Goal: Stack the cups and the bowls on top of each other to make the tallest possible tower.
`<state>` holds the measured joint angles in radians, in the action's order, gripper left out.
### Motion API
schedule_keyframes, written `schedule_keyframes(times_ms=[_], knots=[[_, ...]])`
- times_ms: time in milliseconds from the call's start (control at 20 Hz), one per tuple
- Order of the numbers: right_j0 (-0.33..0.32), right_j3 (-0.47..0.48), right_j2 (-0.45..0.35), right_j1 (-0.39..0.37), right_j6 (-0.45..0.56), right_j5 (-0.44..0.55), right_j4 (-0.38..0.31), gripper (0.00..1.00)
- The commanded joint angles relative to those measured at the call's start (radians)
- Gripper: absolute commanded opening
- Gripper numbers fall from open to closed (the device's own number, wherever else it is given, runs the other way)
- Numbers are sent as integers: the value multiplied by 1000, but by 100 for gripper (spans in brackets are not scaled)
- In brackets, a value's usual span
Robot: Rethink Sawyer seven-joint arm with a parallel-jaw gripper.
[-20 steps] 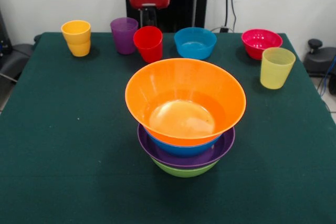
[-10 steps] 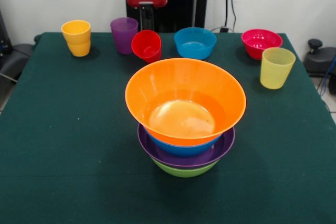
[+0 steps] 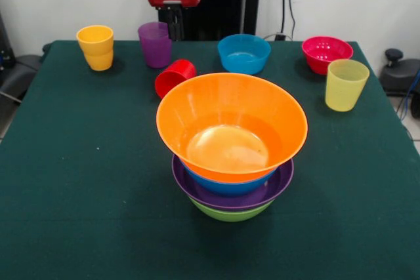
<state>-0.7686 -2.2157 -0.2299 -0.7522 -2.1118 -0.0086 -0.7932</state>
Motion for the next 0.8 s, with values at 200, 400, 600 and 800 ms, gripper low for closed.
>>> schedule_keyframes(times_ms=[200,400,600,800], knots=[[-8,15,-174,-36,35,150,31,0],[-26,11,-196,-42,41,166,31,0],[-25,17,-196,-40,32,164,19,0],[-42,48,-184,3,49,167,-17,0]])
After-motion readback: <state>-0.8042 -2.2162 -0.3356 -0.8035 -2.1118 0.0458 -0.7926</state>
